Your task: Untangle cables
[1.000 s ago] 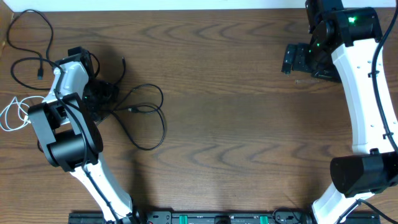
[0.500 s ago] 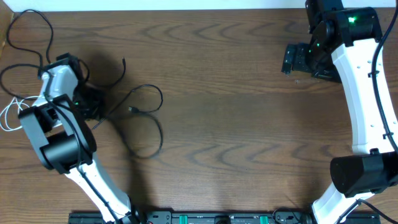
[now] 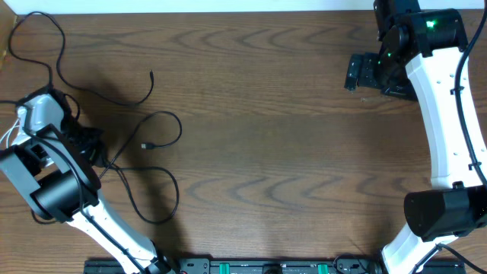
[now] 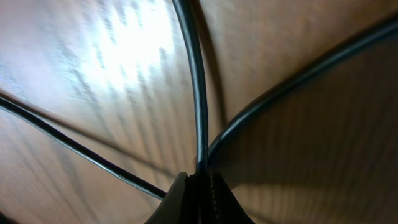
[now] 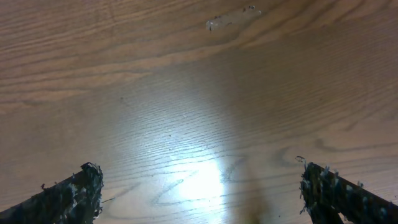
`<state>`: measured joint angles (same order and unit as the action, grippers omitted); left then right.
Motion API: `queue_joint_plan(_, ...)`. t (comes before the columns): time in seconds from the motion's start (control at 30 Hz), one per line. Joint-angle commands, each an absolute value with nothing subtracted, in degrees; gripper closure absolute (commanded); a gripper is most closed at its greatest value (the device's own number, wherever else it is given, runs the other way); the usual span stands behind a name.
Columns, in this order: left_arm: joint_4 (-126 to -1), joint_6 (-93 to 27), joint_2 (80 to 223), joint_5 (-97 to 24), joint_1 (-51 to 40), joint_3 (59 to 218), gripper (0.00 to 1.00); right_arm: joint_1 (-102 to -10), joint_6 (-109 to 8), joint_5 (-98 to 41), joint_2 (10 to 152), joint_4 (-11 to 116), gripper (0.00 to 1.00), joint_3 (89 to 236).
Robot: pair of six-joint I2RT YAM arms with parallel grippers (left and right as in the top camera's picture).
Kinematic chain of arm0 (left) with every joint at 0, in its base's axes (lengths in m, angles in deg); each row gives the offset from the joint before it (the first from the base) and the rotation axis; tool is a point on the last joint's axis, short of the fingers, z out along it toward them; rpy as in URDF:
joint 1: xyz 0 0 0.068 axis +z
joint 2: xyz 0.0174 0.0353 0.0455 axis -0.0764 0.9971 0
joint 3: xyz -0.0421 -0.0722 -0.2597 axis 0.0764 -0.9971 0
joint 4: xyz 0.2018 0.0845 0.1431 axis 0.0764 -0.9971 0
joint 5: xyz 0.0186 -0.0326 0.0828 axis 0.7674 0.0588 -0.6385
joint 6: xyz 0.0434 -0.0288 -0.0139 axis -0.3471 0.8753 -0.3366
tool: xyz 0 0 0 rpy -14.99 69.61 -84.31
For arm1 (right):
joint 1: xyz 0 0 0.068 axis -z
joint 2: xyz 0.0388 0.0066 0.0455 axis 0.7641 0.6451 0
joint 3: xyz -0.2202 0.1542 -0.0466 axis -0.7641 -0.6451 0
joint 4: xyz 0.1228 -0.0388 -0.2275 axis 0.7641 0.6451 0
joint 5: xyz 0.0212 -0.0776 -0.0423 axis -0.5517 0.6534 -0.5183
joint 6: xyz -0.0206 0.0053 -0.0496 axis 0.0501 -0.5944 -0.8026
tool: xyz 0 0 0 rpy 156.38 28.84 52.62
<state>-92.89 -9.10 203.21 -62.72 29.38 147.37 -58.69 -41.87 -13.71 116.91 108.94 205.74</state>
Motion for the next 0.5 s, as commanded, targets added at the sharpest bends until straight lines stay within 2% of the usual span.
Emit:
queue_joint_plan(0.0, -93.7, -9.0, 204.4, -63.7, 31.4, 147.2, 0.92, -58.5, -42.2, -12.8, 116.6, 109.0, 0.01, 206.6)
queue_joint_plan(0.47, -94.0, -9.0, 204.3, -63.7, 38.5, 147.2, 0.92, -58.5, -42.2, -12.8, 116.6, 109.0, 0.01, 206.6)
